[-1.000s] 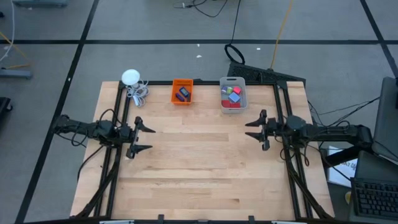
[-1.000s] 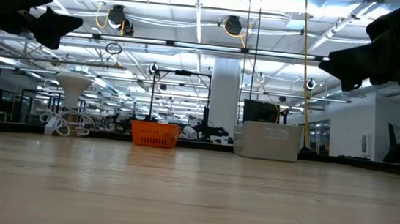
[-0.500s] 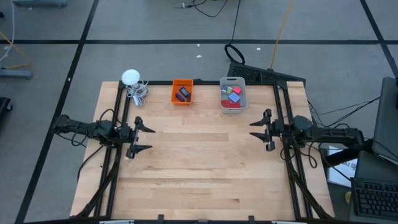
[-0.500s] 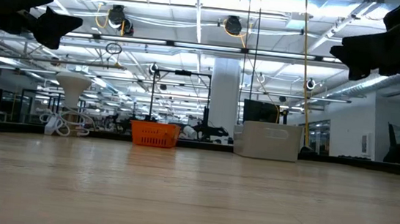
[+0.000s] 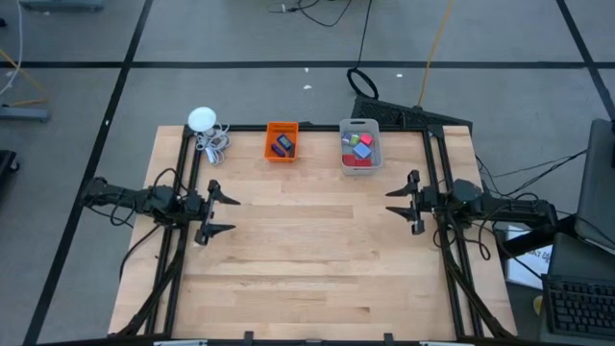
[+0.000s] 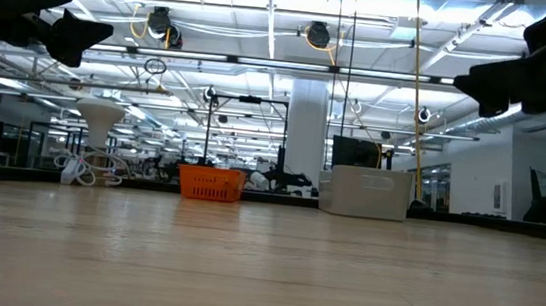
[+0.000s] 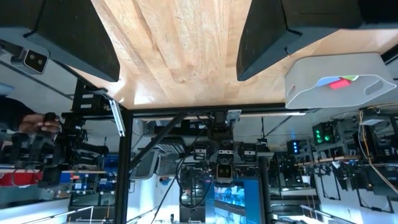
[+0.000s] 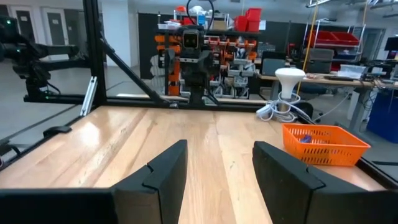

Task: Pick & Place Office items
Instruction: Return to Home Position

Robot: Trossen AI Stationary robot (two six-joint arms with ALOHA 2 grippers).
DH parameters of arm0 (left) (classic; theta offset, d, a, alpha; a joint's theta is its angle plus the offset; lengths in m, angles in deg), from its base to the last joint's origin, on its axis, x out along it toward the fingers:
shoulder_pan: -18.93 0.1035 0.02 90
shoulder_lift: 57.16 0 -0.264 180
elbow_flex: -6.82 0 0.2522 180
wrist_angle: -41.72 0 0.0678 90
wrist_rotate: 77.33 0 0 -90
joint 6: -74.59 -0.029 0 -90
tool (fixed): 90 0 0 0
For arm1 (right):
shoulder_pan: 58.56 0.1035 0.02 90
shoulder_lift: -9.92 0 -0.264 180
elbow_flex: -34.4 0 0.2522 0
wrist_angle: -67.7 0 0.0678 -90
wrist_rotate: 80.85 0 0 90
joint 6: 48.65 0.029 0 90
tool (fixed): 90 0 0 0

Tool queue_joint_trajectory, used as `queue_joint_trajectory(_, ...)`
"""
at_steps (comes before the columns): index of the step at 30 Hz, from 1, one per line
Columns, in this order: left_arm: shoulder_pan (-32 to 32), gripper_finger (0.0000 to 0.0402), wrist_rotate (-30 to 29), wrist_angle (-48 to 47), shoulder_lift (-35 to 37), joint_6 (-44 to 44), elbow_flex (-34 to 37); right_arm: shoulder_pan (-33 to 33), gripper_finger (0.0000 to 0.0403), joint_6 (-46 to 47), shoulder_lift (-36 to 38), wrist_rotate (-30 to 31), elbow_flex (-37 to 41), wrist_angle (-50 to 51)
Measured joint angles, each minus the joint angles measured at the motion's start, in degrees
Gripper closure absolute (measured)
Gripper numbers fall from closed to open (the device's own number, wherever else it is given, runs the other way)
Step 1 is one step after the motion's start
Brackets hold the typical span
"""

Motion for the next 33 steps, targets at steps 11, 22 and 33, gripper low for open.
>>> queue_joint_trajectory(11,0.0,0.0091,0.0,0.0,0.02,0.0,0.0,0.0,0.0232,-1.11,-0.28,0.1,0.0,0.68)
queue_joint_trajectory(22,0.0,0.0074,0.0,0.0,0.01,0.0,-0.02,0.0,0.0232,-1.09,-0.28,-0.01,0.0,0.74)
queue_joint_trajectory(33,0.0,0.0092,0.0,0.0,0.02,0.0,-0.02,0.0,0.0232,-1.07,-0.28,-0.03,0.0,0.82)
